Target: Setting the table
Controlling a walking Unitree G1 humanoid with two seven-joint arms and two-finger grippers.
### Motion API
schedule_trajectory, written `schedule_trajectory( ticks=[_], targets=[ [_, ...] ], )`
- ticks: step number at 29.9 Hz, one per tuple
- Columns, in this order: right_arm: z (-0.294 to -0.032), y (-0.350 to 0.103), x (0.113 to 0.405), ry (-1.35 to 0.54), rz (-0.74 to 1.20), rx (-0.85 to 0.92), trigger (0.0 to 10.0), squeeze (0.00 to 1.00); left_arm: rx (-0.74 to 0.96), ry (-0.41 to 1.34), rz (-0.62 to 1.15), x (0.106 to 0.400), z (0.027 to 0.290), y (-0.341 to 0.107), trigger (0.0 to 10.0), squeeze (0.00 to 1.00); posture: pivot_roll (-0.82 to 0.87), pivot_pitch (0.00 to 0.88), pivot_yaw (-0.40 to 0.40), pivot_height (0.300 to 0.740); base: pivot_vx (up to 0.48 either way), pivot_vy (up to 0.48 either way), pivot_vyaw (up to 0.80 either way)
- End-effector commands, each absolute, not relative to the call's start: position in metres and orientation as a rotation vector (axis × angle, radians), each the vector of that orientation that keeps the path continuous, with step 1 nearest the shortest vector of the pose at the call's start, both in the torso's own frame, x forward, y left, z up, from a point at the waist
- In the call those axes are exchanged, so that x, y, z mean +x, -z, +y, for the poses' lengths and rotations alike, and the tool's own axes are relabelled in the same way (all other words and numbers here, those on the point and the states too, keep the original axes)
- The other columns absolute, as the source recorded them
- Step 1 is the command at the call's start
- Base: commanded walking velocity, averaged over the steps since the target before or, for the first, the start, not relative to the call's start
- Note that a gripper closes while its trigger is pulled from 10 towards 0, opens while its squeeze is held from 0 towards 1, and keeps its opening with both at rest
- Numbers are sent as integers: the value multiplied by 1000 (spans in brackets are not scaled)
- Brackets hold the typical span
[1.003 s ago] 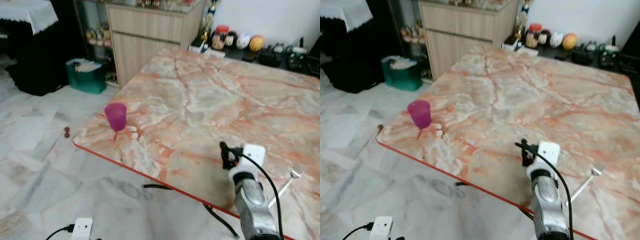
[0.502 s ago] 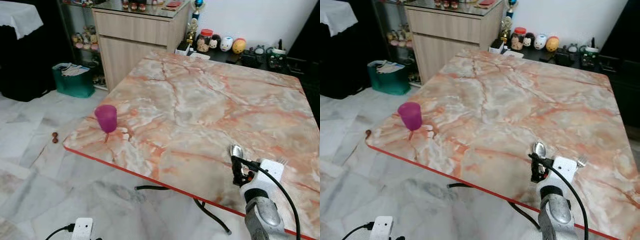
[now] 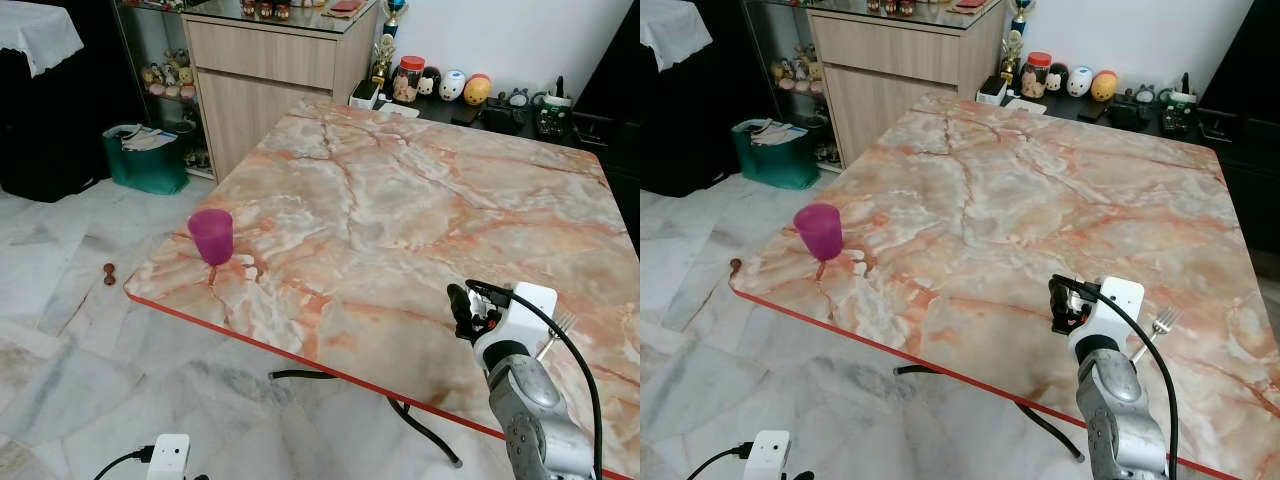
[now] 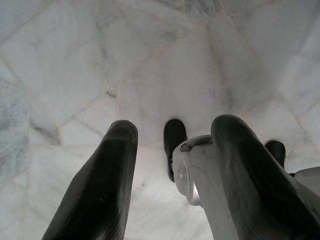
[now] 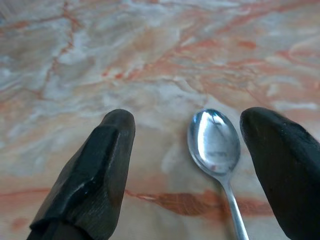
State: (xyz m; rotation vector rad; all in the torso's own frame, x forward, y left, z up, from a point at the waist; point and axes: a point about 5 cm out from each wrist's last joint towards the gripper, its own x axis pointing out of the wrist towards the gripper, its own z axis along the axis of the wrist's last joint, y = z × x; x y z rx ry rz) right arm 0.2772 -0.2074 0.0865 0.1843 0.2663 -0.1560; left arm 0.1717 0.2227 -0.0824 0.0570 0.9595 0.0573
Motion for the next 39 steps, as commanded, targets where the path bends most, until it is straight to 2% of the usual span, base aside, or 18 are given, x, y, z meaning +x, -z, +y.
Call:
schedule_trajectory(
  ticks=[1,9,16,35,36,37,38,39],
  targets=[
    [-215,-84,277,192,296,167,10000,0,72,-41,976,170,221,84,10000,0,13,0,-55,740,0,0,0],
    [-226,-72,271,227,366,156,10000,0,86,-25,976,171,221,84,10000,0,9,0,-45,740,0,0,0],
    [-223,-53,271,199,461,147,10000,0,97,-10,970,172,221,83,10000,0,16,0,-45,740,0,0,0],
    [-224,-48,274,191,460,151,10000,0,105,3,964,173,220,82,10000,0,17,0,-44,740,0,0,0],
    [-225,-48,274,193,459,150,8863,0,105,4,963,174,219,82,10000,0,17,0,-44,740,0,0,0],
    [-225,-48,274,193,459,150,8863,0,105,4,963,174,219,82,10000,0,17,0,-44,740,0,0,0],
    [-226,-48,275,191,456,153,0,0,105,6,963,174,218,82,10000,0,18,0,-46,740,0,0,0],
    [-225,-48,275,189,455,153,0,0,104,7,963,174,218,82,10000,0,18,0,-46,740,0,0,0]
  ],
)
